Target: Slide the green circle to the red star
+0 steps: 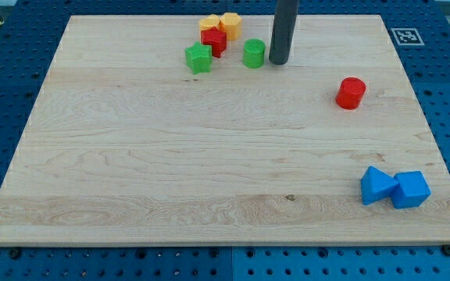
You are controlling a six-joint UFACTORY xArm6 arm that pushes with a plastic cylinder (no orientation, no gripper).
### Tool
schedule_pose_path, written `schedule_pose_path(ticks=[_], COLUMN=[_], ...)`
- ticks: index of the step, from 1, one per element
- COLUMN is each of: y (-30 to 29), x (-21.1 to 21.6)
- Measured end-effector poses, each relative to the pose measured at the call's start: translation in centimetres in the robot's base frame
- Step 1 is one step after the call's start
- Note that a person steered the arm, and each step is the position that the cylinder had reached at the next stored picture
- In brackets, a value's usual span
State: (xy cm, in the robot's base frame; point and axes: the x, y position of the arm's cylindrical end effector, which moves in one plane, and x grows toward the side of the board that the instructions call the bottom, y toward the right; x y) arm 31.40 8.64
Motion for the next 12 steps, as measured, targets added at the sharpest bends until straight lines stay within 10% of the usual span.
schedule_pose_path(ticks=[12], y=[-6.1], x=[-1.8])
